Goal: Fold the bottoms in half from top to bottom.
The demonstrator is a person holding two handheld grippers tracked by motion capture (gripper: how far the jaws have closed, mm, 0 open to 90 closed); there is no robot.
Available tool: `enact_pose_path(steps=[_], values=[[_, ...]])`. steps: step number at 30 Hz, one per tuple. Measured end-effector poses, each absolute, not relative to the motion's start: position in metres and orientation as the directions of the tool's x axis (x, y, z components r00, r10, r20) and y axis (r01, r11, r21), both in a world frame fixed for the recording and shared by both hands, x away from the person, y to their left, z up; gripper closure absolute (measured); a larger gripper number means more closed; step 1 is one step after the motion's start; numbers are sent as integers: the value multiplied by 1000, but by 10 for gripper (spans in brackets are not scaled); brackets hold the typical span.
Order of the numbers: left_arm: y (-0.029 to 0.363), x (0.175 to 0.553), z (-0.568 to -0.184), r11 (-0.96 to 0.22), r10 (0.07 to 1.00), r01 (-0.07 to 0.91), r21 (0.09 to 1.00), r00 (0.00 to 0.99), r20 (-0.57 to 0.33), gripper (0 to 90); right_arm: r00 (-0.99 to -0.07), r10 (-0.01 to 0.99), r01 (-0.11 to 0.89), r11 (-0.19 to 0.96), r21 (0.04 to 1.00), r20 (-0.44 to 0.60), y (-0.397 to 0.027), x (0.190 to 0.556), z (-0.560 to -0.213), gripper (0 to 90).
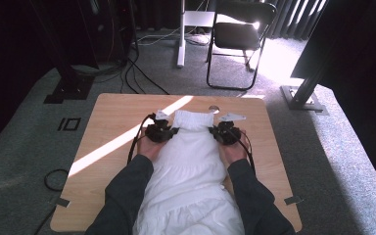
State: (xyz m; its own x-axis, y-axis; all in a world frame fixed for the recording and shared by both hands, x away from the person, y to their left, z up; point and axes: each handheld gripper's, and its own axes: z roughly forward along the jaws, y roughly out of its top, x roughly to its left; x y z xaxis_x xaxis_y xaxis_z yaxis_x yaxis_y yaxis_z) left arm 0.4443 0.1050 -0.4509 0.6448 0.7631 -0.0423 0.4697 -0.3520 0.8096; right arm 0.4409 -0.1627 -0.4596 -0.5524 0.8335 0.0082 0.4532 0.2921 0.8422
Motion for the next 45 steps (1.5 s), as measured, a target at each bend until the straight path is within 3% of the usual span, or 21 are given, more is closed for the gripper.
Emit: enact_pose_path(steps=[1,4,12,25,34,39,41,45], values=[[106,452,-420,-324,776,421,847,631,-17,823,-542,841,413,274,869,-8,-162,445,-437,850],[106,457,-393,-325,782,369,871,622,28,823,-524,850,352,275,895,-55,-159,448,-409,850],[111,448,-377,-340,767,338,878,640,50,821,-538,840,314,268,911,-62,-158,439,-387,849],[129,342,-419,-392,683,275,878,726,78,814,-644,765,323,294,900,-18,-164,347,-426,848],[143,296,-498,-380,691,458,804,718,-83,809,-697,717,414,402,816,1,-151,303,-485,847],[144,297,-524,-408,708,519,751,700,-99,810,-698,716,467,467,751,-11,-137,300,-509,838],[143,297,-530,-418,713,527,740,695,-93,809,-686,728,483,477,735,-21,-134,302,-515,793],[143,297,-535,-411,723,535,738,684,-94,810,-663,748,535,458,710,16,-133,308,-522,616]])
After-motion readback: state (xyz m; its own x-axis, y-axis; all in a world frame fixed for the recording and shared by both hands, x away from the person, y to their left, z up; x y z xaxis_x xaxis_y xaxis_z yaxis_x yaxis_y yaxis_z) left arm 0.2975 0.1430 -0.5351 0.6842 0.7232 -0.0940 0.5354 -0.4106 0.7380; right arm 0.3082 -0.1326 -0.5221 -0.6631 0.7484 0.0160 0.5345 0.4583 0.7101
